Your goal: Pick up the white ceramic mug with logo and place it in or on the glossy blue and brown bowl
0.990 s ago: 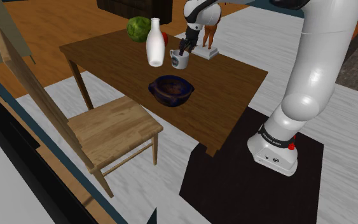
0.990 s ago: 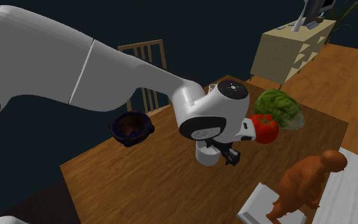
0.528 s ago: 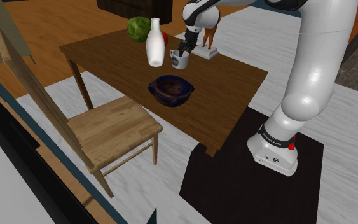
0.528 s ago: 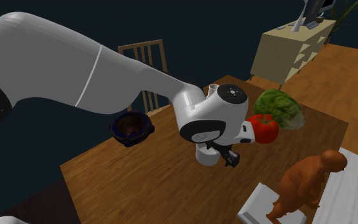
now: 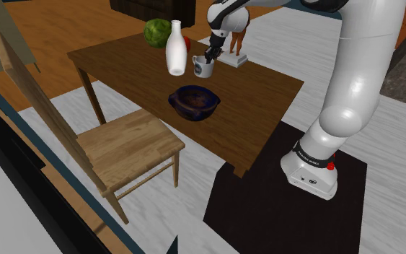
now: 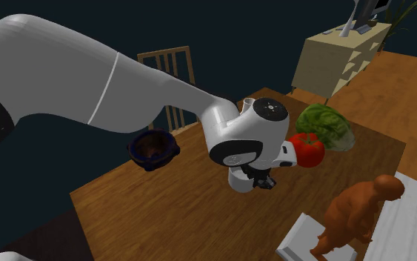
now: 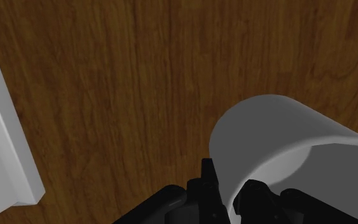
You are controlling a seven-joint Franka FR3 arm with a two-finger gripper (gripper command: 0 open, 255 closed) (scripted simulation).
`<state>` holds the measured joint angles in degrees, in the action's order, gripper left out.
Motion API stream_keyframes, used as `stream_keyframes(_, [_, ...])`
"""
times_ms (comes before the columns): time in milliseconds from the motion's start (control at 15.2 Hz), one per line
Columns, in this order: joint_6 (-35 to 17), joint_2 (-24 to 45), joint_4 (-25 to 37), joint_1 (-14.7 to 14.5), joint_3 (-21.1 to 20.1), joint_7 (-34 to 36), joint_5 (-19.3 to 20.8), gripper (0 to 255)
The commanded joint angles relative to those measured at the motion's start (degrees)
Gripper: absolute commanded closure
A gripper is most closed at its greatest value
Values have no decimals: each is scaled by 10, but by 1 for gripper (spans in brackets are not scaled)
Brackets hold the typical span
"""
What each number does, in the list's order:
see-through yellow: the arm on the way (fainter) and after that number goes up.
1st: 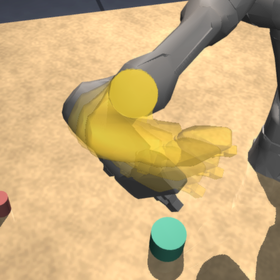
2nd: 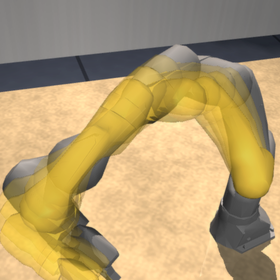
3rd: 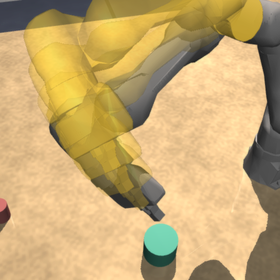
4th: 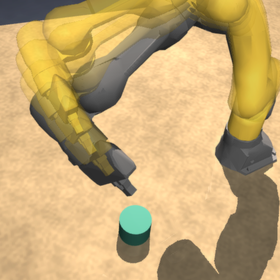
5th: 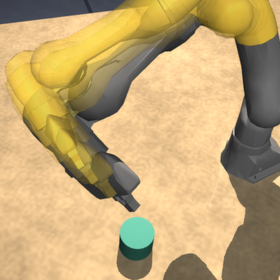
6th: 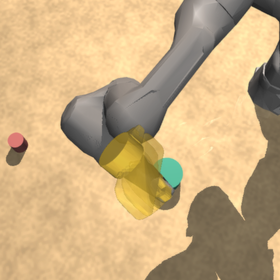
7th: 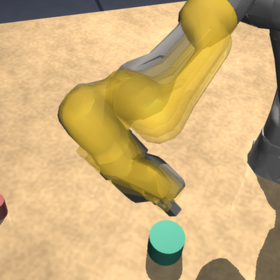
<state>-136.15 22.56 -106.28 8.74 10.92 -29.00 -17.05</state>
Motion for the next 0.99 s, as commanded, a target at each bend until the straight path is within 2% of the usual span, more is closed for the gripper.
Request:
stream_keyframes(0, [0,0,0,0,0,0,0,255])
stream_keyframes(198, [0,0,0,0,0,0,0,255])
stream_keyframes(924, [68,-41,29,-5,10,22,22,255])
